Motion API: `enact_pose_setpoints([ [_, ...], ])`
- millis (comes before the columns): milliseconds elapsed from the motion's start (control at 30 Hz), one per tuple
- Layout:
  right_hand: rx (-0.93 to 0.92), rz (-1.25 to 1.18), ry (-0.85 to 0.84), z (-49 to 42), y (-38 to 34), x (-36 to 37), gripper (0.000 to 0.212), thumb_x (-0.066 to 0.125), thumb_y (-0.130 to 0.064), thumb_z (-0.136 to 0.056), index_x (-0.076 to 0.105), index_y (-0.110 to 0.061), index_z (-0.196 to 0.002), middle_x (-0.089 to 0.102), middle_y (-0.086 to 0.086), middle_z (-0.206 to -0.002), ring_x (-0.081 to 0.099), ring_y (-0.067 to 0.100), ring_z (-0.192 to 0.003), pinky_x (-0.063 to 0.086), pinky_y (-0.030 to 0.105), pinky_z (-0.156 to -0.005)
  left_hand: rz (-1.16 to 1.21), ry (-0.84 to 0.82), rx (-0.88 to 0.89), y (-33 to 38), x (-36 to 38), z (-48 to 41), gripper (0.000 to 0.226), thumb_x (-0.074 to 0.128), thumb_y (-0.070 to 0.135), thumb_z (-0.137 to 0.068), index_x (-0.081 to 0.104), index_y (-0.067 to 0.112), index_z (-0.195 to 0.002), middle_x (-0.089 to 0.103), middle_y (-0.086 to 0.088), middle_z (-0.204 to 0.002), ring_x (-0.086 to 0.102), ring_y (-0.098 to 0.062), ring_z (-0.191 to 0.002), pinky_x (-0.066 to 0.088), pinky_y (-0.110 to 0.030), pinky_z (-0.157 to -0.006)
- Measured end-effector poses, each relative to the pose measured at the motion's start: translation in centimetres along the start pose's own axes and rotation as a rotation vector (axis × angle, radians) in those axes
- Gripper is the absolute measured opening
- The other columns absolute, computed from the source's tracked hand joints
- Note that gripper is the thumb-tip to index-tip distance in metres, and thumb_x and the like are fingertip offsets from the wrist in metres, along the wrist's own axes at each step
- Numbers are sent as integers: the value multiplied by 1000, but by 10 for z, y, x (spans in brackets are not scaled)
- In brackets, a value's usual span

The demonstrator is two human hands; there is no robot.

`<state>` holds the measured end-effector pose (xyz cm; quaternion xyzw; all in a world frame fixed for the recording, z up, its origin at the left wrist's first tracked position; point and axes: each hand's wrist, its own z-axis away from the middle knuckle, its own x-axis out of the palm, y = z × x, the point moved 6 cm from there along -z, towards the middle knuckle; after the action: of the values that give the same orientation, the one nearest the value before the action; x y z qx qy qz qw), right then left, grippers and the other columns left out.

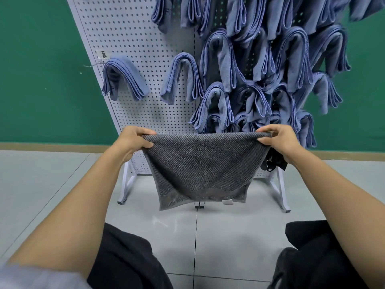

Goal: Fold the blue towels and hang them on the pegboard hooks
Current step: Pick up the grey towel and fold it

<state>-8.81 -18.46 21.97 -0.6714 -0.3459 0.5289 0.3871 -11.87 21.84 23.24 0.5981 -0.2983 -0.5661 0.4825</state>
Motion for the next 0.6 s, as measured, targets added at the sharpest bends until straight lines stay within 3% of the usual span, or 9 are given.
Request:
enact_pose_setpoints([
  [133, -53, 25, 107, -1, -1, -7, 17, 73, -5, -81, 72, -16, -94, 64, 4, -83, 57, 15, -78, 48, 10, -58, -147, 99, 86, 3, -5, -2, 25, 66, -4, -84, 70, 8, -106, 50, 2, -68, 30, -15, -51, 28, -14, -33],
  [267, -60, 119, 197, 1, -4, -12, 20, 73, -8, -82, 72, -11, -102, 63, 7, -88, 56, 18, -84, 47, 28, -76, -213, 152, 187, 13, -3, 2, 21, 65, 3, -88, 69, 3, -108, 44, 0, -58, 30, -16, -48, 31, -17, -38],
  [333, 34, -52, 188, -2, 1, -12, 21, 71, -4, -83, 71, -7, -103, 64, 10, -93, 57, 21, -87, 51, 30, -80, -250, 176, 222, 15, -2, 4, 21, 66, 4, -87, 70, 3, -108, 45, 0, -59, 34, -13, -50, 32, -19, -46],
  [433, 159, -249, 94, -4, 7, -6, 27, 68, 4, -82, 70, -9, -106, 61, 12, -99, 58, 21, -87, 55, 18, -75, -283, 197, 225, 15, -5, 2, 20, 66, 7, -87, 70, 3, -107, 49, 1, -62, 39, -12, -53, 36, -22, -52],
  [500, 101, -165, 57, -3, 3, -7, 27, 66, 5, -84, 69, -8, -107, 61, 8, -93, 55, 14, -78, 52, 10, -67, -285, 207, 216, 12, -8, 0, 20, 67, 8, -87, 71, 4, -106, 51, 2, -65, 42, -12, -56, 42, -27, -61],
  [600, -53, 104, 97, 3, -9, -10, 22, 65, -1, -87, 70, -4, -108, 58, 2, -79, 51, 14, -77, 44, 21, -72, -276, 190, 223, 9, -11, -2, 14, 68, 10, -87, 72, 3, -98, 50, 1, -63, 43, -13, -58, 44, -32, -66],
])
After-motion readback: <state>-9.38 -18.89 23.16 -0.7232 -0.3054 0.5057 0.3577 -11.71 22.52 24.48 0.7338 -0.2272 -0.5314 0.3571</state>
